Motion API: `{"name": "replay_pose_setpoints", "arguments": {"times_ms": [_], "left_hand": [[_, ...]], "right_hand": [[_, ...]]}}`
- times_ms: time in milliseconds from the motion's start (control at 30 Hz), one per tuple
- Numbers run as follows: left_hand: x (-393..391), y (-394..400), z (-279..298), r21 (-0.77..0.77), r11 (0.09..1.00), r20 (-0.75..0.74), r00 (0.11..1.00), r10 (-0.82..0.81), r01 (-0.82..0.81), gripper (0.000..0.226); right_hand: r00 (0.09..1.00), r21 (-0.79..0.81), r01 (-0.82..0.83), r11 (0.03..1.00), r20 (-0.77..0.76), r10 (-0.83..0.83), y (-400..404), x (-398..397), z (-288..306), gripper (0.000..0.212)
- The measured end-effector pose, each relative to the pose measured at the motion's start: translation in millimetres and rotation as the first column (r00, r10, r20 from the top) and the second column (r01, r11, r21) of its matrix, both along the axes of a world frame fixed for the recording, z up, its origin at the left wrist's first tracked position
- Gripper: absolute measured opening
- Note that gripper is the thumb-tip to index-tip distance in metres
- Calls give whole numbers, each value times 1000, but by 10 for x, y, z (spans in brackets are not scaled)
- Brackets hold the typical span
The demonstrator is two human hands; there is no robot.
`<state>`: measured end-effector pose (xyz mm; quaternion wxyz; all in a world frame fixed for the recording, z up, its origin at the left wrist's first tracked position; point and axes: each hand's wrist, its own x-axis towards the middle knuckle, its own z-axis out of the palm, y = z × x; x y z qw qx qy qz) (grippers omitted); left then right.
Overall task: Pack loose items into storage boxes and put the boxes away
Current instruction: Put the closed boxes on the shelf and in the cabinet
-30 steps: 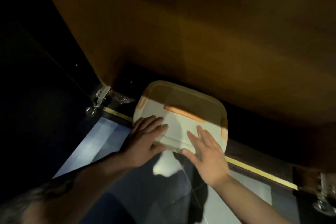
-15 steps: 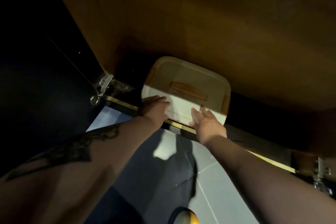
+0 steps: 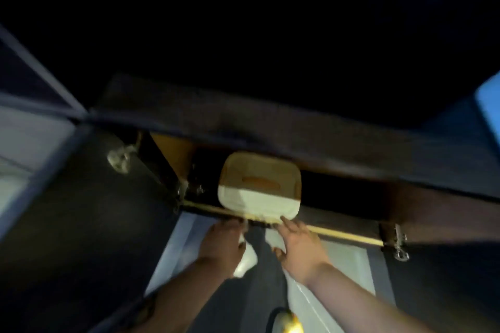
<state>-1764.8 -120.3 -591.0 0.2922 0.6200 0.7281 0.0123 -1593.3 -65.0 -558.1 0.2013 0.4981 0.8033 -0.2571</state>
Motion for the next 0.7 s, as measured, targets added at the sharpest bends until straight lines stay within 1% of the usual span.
{"name": "replay_pose_setpoints", "arguments": {"times_ms": [167, 267, 333, 433, 500, 700], "left_hand": [[128, -212, 1113, 54, 999, 72, 997, -2, -2, 35], [264, -188, 1794, 124, 992, 118, 993, -25, 10, 36], [421, -138, 2144, 160, 986, 118, 991, -57, 38, 38], [742, 38, 2575, 254, 961, 123, 982, -145, 111, 36], [992, 141, 2773, 294, 947, 129, 976, -178, 134, 35], [1778, 441, 3266, 419, 894, 139, 962, -236, 159, 34]], "right_hand": [[998, 50, 59, 997, -1, -59, -300, 251, 1157, 52], [988, 141, 146, 979, -63, -138, -406, 483, 1789, 49], [979, 194, 196, 961, -89, -181, -493, 691, 2161, 50], [950, 268, 301, 915, -170, -262, -537, 1041, 2562, 51], [933, 305, 349, 886, -197, -300, -554, 1282, 2782, 50], [873, 390, 477, 787, -315, -373, -448, 2033, 3143, 46]]}}
